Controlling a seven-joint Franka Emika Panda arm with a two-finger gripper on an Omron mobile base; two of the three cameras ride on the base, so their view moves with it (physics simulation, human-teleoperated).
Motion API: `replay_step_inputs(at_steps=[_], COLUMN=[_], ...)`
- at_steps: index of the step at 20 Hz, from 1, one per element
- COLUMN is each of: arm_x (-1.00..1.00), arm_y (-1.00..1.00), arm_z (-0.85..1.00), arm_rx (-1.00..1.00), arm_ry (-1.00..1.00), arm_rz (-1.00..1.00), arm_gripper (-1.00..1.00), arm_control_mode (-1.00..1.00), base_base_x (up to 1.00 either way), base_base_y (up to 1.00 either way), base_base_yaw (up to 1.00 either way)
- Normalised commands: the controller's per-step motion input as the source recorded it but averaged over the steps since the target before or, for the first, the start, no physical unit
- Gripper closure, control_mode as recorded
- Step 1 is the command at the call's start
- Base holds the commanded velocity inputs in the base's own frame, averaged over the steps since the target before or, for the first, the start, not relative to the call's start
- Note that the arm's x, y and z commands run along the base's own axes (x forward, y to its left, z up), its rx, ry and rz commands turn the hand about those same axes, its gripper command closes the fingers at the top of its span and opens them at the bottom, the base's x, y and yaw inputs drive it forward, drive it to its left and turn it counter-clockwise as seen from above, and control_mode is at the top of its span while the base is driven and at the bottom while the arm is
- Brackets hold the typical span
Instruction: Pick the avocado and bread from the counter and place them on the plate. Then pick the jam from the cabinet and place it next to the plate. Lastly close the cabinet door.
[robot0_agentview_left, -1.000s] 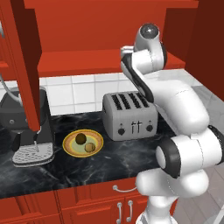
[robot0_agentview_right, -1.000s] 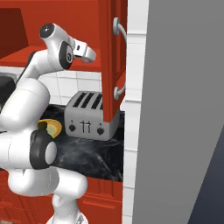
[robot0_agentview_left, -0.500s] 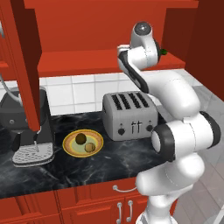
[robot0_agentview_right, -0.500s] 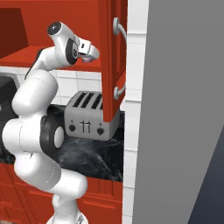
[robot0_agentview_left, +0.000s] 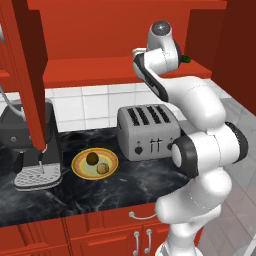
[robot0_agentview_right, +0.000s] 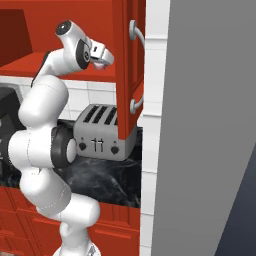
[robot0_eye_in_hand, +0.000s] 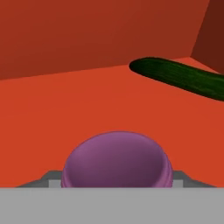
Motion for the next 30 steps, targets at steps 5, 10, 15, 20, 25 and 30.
replay_step_inputs(at_steps=[5, 10, 15, 20, 25, 30], arm_x=[0.00, -0.42, -0.89, -0.90, -0.65, -0.53], arm_y=[0.00, 0.00, 0.04, 0.17, 0.33, 0.36], arm_z=[-0.63, -0.24, -0.19, 0.01, 0.09, 0.22], arm_rx=[0.04, 0.00, -0.04, 0.00, 0.02, 0.06], arm_ry=[-0.02, -0.16, -0.22, -0.03, 0.11, 0.19], arm_rz=[-0.02, -0.02, 0.00, 0.03, 0.02, 0.02], arm_gripper=[1.00, 1.00, 1.00, 1.00, 1.00, 1.00], arm_control_mode=[-1.00, -1.00, -1.00, -1.00, -1.00, -1.00], base_base_x=[0.00, 0.00, 0.00, 0.00, 0.00, 0.00], base_base_y=[0.00, 0.00, 0.00, 0.00, 0.00, 0.00], base_base_yaw=[0.00, 0.00, 0.00, 0.00, 0.00, 0.00])
